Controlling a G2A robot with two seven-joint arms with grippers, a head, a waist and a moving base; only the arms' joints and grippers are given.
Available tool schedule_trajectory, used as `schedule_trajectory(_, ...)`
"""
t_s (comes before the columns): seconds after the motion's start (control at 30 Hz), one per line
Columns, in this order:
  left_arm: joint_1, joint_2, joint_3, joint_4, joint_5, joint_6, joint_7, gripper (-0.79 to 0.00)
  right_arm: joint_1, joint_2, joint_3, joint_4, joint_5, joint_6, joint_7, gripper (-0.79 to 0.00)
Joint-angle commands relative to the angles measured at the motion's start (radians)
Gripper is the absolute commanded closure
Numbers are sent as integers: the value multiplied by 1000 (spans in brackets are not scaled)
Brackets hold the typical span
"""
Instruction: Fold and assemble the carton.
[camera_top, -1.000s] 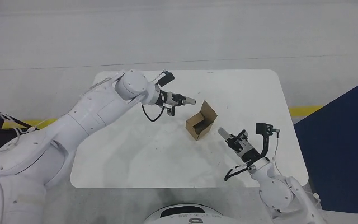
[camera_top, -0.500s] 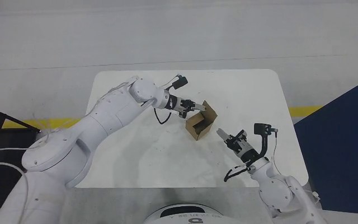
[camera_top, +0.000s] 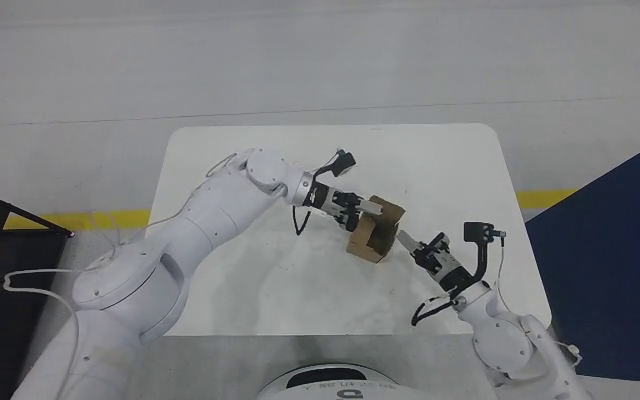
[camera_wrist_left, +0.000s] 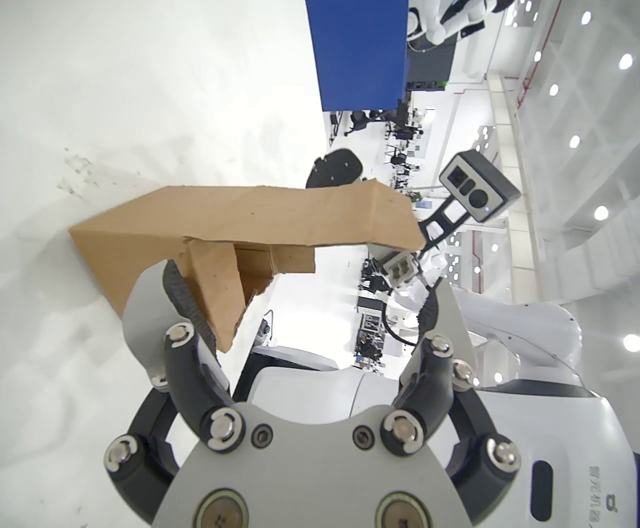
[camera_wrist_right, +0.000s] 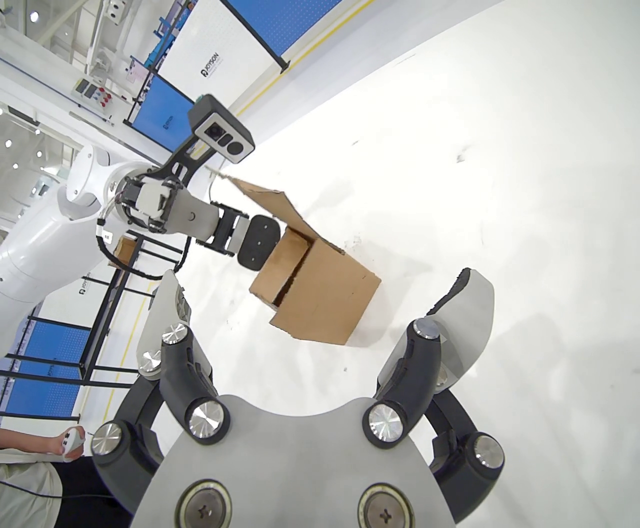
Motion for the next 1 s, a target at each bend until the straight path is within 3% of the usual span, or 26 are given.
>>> schedule_trajectory(0.0, 13, -2, -31, 19, -76, -8, -71, -785, -4, -1, 24, 15, 44, -16, -11, -785)
schedule_trajectory(0.07, 20, 4, -77, 56, -157, -26, -116, -785, -8, -1, 46, 34, 80, -23, -21, -785)
schedule_trajectory(0.13, 17, 16, -128, 94, -214, -53, -127, -785, -11, -1, 62, 49, 97, 5, -14, -699)
schedule_trajectory(0.2, 7, 33, -170, 113, -235, -68, -156, -785, -3, 0, 61, 53, 87, 45, 28, -662)
schedule_trajectory(0.37, -4, 96, -287, 63, -259, -38, -207, -785, 72, -4, -9, 57, 25, 131, 84, -662)
schedule_trajectory(0.47, 32, 150, -406, -33, -311, -6, -239, -785, 129, -8, -66, 71, -4, 186, 121, -603)
schedule_trajectory(0.63, 176, 242, -610, -278, -293, 40, -285, -785, 195, -11, -132, 90, -54, 216, 183, -391)
schedule_trajectory(0.8, 336, 312, -747, -440, -240, 53, -285, -785, 223, -15, -157, 76, -63, 238, 184, -382)
schedule_trajectory(0.97, 443, 344, -828, -548, -227, 74, -285, -785, 197, -14, -144, 41, -70, 247, 174, -394)
